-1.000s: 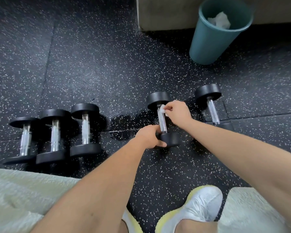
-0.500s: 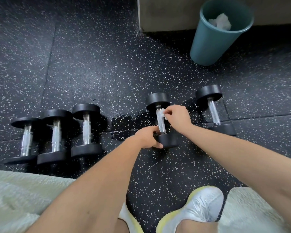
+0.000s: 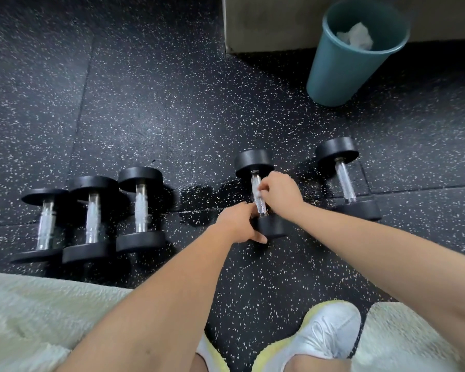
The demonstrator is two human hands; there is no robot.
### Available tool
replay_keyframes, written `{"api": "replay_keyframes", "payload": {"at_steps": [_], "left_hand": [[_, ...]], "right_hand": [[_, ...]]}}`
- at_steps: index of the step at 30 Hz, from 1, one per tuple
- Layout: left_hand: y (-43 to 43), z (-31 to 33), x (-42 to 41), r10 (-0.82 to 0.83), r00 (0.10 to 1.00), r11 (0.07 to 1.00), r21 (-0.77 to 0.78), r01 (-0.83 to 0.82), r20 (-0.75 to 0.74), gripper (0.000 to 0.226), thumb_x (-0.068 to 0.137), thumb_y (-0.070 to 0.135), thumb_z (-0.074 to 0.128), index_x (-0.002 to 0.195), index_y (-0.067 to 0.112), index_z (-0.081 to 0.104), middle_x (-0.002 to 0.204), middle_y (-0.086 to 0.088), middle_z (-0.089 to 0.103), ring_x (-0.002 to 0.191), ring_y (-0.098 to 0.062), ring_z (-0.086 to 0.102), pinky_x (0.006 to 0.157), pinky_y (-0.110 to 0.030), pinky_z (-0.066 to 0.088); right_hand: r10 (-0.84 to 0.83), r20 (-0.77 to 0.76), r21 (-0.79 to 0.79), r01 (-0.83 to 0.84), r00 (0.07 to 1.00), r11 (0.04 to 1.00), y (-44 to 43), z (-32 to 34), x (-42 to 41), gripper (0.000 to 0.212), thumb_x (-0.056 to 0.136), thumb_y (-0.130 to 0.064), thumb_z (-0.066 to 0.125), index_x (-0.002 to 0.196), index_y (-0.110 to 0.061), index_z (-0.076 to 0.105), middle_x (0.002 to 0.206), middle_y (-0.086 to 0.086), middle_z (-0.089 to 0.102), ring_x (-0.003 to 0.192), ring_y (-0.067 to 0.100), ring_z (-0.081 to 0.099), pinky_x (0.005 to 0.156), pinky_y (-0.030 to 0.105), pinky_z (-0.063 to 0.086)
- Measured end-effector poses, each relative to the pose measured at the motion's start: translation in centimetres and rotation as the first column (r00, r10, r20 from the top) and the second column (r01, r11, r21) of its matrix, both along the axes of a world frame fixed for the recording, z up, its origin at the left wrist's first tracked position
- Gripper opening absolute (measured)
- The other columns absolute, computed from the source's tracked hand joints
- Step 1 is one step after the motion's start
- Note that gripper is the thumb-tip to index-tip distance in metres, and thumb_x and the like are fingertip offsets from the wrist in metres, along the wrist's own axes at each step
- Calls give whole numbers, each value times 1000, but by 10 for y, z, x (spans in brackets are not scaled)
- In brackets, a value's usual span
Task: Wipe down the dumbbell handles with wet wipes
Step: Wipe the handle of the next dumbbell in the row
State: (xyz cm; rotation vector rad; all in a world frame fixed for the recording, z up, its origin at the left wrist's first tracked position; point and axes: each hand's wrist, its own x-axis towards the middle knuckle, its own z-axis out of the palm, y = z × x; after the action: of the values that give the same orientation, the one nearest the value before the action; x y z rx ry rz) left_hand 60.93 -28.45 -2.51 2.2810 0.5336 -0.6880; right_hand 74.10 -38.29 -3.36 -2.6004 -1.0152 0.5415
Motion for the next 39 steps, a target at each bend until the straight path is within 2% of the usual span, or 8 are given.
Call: {"api": "replay_keyframes", "payload": {"at_steps": [4,8,15,20,24,33,37,39], "left_hand": [[-3,3,-6,-15,1000,999,30,14,23,70,66,50,92,125,32,58,121,8,61,108,-22,62,92,-41,52],[-4,2,-11,23,999,999,21,-24,39,68,68,44,92,126,35,58,121,7,60,108,-23,61,91,-41,51],[-2,-4,-10,13,999,1000,24,-14,36,70,67,44,94,127,31,59,117,2,51,111,-22,52,91,-43,50],[-9,-3,-8,4,998,998,59,-8,65,70,72,47,91,130,25,58,119,3,54,110,-22,57,83,-35,43],[-8,0,-10,14,998,996,86,-19,62,72,71,49,90,132,29,58,120,7,57,110,-20,59,83,-34,44],[4,-2,-18,85,996,996,34,-85,18,63,62,41,97,110,33,58,107,15,62,99,-17,60,78,-33,44],[3,6,-13,82,997,997,1,-82,16,63,65,54,93,111,33,55,105,15,59,96,-15,58,81,-34,48],[1,7,-13,88,996,996,11,-89,19,69,66,63,88,119,30,57,107,15,58,97,-15,57,80,-33,47]], "right_hand": [[-112,35,68,110,993,992,17,1,24,19,93,-22,60,94,-24,79,97,2,61,88,26,59,71,34,43],[-96,-47,68,99,994,993,15,-5,9,15,91,-20,65,93,-25,78,101,-2,67,90,25,62,78,37,50],[184,-129,-82,-196,974,977,-19,2,-1,12,86,-18,67,87,-28,74,90,-9,64,87,19,65,77,35,53],[-61,-67,60,65,996,996,12,6,18,11,83,-19,66,85,-25,74,93,-7,66,84,17,61,73,33,50],[-90,-98,-7,90,991,996,20,-4,10,17,85,-14,65,86,-26,77,96,-7,59,83,15,52,71,28,37],[142,-359,-156,-210,922,965,-5,10,10,18,77,-7,76,79,-25,82,71,-17,71,76,1,66,76,25,55],[-64,-261,-61,50,963,997,12,11,14,21,75,-11,73,71,-31,75,81,-13,72,78,8,66,71,28,54],[-39,-202,-71,25,979,997,12,5,3,25,79,-12,69,70,-35,73,87,-11,69,80,11,66,70,27,52]]}}
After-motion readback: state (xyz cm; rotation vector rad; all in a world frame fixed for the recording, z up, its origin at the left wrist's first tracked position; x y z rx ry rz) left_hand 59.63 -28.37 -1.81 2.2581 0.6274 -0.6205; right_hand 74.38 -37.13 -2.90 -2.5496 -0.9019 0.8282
